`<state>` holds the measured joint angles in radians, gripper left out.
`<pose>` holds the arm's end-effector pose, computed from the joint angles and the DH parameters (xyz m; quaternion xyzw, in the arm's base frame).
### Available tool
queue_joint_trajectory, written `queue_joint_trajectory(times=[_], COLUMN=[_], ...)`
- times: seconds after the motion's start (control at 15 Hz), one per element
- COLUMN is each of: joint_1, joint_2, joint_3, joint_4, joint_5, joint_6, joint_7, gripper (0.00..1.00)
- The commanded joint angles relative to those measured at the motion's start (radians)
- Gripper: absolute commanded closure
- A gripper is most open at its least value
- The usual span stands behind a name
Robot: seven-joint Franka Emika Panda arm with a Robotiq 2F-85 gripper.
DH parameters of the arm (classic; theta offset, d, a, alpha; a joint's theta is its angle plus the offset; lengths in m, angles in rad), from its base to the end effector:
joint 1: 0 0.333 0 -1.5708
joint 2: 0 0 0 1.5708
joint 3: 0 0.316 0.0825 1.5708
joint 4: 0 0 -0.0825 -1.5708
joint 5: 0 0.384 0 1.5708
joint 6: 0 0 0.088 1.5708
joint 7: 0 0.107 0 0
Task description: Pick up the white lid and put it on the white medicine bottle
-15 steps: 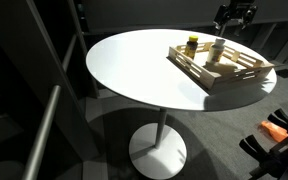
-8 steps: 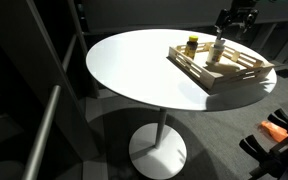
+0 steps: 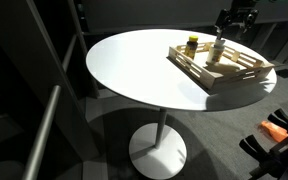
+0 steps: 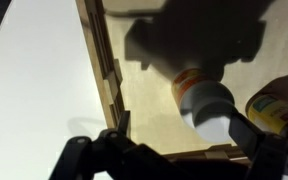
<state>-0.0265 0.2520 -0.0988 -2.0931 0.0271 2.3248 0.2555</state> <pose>0.5724 -0.0706 0.3008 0.9803 -0.1970 -0.0093 0.0031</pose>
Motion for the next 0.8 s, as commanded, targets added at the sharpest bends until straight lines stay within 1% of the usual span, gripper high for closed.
queue_joint_trajectory(times=[0.0, 0.73], joint_1=[-0.001, 0.000], joint_2=[-0.009, -0.011], joint_3=[0.002, 0.009], joint_4=[-0.009, -0.007], joint_5=[-0.006, -0.001], joint_6=[-0.001, -0.006], joint_7=[0.012, 0.002], gripper=[0.00, 0.00])
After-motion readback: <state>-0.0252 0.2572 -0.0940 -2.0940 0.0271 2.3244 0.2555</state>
